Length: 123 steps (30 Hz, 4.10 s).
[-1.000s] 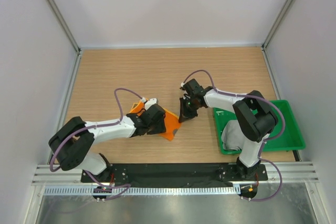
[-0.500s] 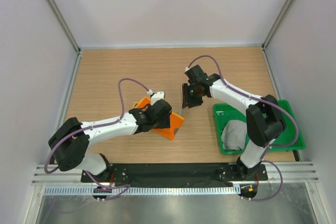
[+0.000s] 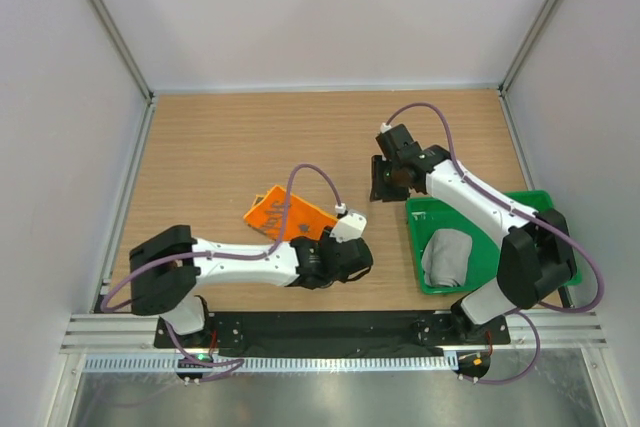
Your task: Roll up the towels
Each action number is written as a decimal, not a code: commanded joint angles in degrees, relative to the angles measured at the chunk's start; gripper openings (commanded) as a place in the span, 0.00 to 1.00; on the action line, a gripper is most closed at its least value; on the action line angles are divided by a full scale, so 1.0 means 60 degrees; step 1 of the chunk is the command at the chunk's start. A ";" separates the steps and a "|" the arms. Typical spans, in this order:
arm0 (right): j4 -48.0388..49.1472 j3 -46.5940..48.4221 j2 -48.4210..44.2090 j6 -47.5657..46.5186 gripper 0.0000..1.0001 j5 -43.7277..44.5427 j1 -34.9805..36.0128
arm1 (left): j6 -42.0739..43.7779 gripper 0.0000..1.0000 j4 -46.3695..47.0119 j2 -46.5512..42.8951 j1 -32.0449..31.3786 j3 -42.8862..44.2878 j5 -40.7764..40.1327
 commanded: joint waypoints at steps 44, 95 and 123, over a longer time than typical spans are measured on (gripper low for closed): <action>0.3770 -0.3572 -0.0579 0.1999 0.78 -0.4380 -0.0019 | -0.0109 0.00 0.0191 0.0691 0.0045 -0.0046 -0.0301; 0.0564 -0.0408 -0.0004 0.0667 0.80 -0.0631 0.0054 | -0.1500 0.00 0.0411 -0.1273 0.1143 -0.0545 0.2217; 0.3872 -0.2033 -0.1281 0.0681 0.10 -0.3603 0.1839 | -0.3098 0.00 0.1686 -0.2343 0.5451 -0.3313 0.5647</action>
